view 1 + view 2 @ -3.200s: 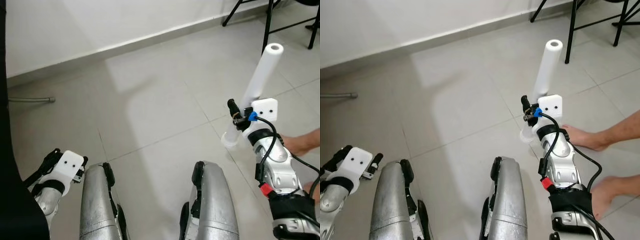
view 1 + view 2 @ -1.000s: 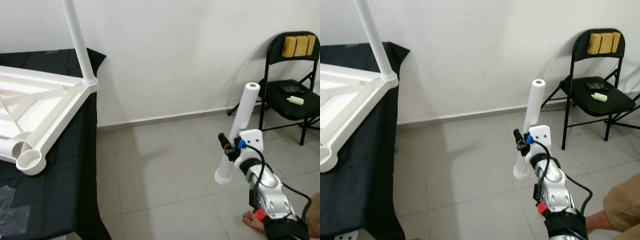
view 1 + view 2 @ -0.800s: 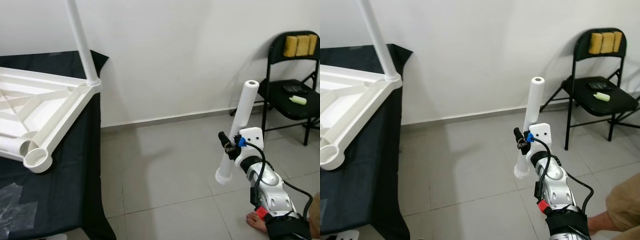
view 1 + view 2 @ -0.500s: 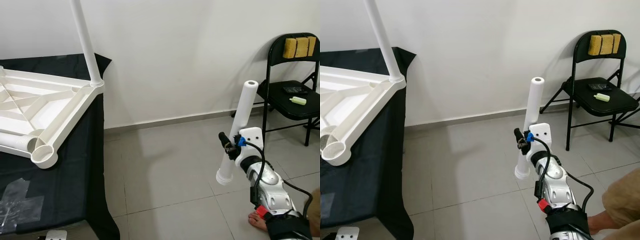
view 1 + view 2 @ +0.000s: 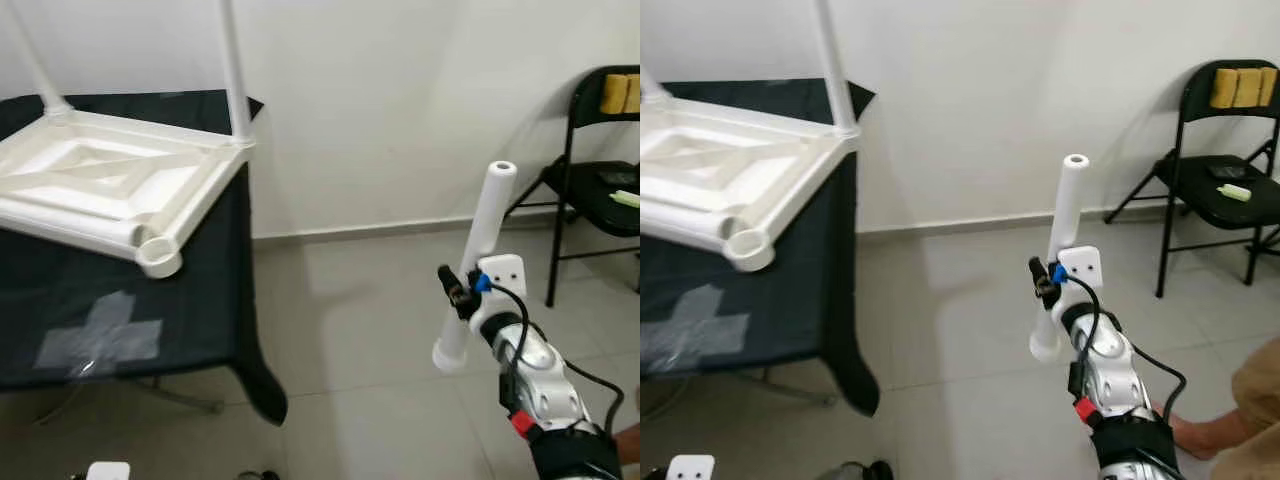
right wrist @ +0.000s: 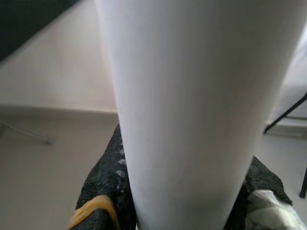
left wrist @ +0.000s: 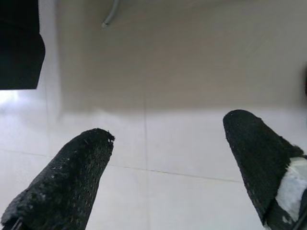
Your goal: Building children table
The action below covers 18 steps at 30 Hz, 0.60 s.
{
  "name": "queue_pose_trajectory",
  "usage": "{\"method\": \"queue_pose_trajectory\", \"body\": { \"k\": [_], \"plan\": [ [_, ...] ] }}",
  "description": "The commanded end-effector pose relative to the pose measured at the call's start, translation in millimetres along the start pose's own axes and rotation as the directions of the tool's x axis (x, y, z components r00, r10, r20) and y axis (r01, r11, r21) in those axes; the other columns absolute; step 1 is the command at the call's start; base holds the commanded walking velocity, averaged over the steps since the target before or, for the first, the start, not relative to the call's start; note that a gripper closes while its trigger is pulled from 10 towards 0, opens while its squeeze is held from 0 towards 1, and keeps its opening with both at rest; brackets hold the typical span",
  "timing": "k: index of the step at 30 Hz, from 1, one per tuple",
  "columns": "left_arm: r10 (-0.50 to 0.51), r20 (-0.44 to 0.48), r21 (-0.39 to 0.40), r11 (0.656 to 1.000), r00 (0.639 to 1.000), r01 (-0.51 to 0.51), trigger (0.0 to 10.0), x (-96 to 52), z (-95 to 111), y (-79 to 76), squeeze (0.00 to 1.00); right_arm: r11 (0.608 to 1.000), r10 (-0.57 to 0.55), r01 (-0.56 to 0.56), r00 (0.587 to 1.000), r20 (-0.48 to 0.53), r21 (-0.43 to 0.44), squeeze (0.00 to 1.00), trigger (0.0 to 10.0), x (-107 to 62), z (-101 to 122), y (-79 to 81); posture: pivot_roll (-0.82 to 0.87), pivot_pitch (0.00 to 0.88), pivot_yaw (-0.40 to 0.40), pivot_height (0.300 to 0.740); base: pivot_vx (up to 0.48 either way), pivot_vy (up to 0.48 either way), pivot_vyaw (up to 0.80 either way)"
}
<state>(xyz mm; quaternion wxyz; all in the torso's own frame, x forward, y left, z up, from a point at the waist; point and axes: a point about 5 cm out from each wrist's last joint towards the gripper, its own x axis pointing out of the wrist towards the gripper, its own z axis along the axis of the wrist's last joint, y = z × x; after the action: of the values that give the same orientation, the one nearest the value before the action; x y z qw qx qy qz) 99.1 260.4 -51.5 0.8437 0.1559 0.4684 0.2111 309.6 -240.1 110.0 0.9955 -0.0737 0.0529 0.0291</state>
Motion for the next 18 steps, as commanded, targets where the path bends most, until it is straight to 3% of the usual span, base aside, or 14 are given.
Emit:
{"method": "queue_pose_trajectory", "body": {
  "k": [1,18],
  "plan": [
    [0.015,0.071,-0.014,1.000,0.997,-0.014,10.0,1.7,19.1,5.5,0.00,1.000,-0.016,0.016,1.000,0.009,0.000,0.00,10.0,-1.5,1.8,-2.6,0.11,0.114,-0.034,0.740,0.000,0.000,0.00],
    [0.024,0.205,-0.042,0.999,0.978,-0.016,10.0,0.5,44.9,14.0,0.00,1.000,-0.026,0.026,1.000,0.008,0.009,0.00,10.0,-4.4,-0.8,0.2,0.11,0.104,-0.022,0.740,0.000,0.000,0.00]
  ]
}}
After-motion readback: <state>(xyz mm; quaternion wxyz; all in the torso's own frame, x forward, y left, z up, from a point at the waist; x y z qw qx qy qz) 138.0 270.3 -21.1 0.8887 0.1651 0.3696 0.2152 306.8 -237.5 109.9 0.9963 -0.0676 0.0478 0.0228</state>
